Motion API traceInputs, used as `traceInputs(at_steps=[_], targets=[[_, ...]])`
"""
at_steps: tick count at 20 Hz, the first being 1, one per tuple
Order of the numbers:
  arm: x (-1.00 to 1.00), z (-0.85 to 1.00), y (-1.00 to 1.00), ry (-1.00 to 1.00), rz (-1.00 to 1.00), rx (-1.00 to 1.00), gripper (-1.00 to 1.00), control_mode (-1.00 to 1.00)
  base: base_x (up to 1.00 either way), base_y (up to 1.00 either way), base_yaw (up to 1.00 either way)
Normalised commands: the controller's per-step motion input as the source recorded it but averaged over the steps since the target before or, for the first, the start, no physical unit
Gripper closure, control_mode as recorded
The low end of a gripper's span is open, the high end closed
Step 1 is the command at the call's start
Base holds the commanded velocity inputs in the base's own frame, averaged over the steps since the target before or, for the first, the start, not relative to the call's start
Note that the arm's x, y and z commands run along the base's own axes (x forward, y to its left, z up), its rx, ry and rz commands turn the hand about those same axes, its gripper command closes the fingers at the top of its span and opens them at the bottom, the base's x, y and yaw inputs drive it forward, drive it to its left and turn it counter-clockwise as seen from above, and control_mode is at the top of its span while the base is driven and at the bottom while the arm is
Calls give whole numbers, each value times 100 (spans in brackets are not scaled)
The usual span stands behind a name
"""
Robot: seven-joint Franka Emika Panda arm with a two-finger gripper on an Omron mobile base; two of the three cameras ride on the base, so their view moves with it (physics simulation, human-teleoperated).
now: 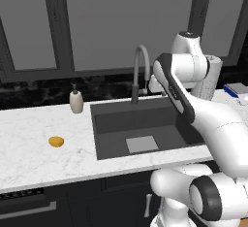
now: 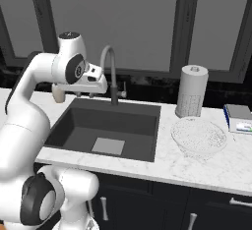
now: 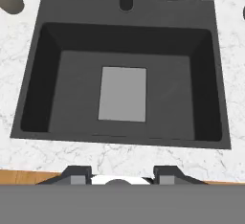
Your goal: Put the colander in the sink, put the mango in the colander, and turn on the sink faucet and pour water over the colander.
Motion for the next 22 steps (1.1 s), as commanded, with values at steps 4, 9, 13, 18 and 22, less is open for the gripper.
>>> traceInputs(at_steps=[4, 9, 13, 18, 22], targets=[[-11, 0, -18, -5, -6, 2, -100, -100, 0, 0, 0], [-24, -11, -76, -3, -18, 9, -100, -100, 0, 0, 0], [-25, -24, -97, 0, -29, 5, -100, -100, 0, 0, 0], [-11, -23, -99, 3, -39, 4, -100, -100, 0, 0, 0], [-7, -19, -97, 7, -34, 3, -100, -100, 0, 0, 0]])
